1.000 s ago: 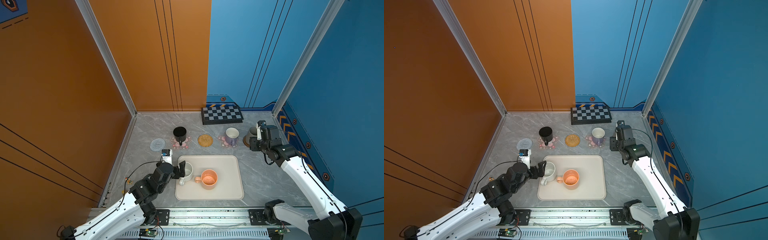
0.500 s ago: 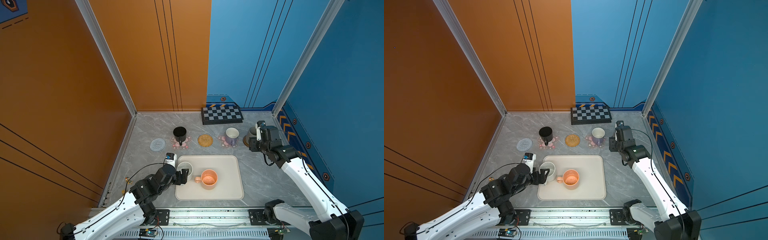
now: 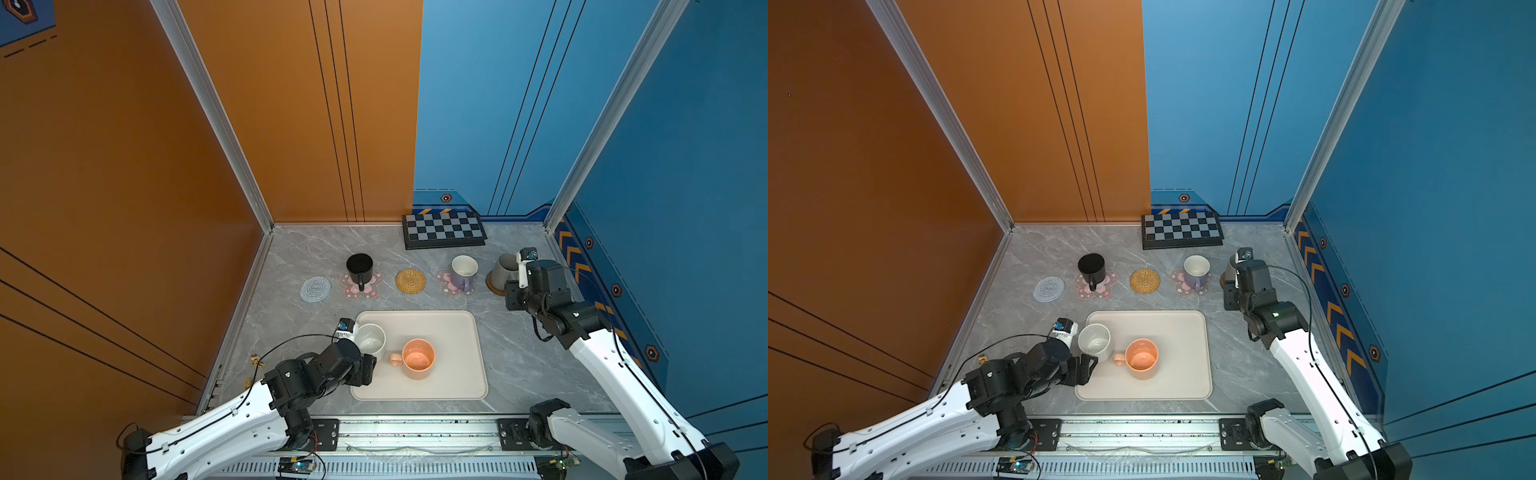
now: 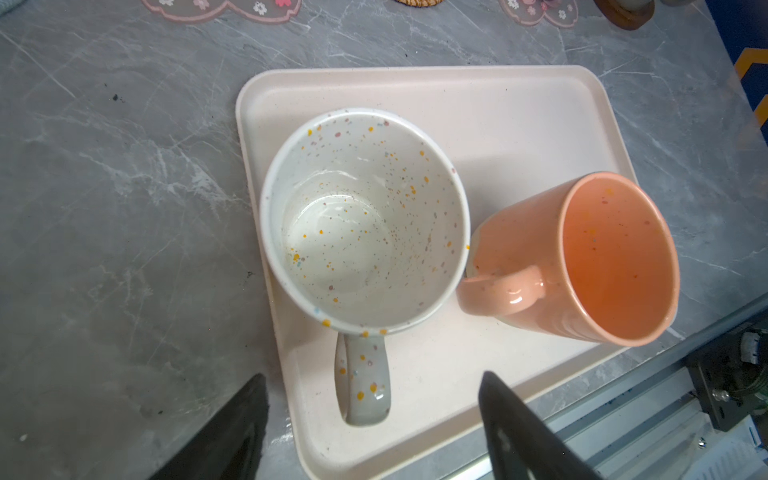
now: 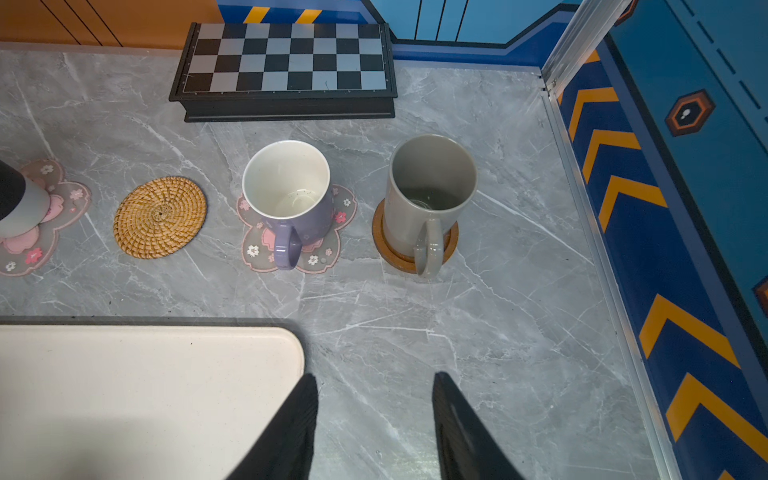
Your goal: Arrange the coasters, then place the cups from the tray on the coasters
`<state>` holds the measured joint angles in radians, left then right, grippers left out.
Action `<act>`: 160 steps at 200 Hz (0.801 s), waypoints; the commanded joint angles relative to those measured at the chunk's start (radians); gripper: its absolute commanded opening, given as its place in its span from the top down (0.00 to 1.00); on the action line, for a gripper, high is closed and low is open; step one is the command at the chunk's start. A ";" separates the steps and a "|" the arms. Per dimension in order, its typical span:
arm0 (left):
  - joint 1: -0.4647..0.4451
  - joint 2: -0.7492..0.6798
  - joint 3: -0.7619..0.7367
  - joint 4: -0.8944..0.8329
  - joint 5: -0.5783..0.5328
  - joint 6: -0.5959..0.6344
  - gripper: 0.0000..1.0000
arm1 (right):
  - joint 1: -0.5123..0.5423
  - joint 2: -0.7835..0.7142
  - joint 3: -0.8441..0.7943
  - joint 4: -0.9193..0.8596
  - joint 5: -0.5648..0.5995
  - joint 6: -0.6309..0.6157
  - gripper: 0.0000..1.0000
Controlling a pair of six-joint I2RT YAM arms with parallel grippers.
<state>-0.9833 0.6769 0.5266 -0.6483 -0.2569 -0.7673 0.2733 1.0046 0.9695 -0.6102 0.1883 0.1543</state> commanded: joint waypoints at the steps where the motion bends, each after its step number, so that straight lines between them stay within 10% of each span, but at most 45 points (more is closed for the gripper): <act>1: -0.005 0.018 -0.017 -0.015 -0.032 -0.029 0.27 | -0.007 -0.012 -0.016 -0.016 0.016 -0.007 0.53; 160: 0.030 0.265 -0.009 0.162 -0.010 -0.034 0.47 | -0.028 0.011 -0.045 0.004 -0.005 -0.018 0.54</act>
<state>-0.9657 0.8948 0.4904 -0.5102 -0.2714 -0.8093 0.2539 1.0080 0.9333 -0.6090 0.1879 0.1501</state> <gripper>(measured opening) 0.543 0.461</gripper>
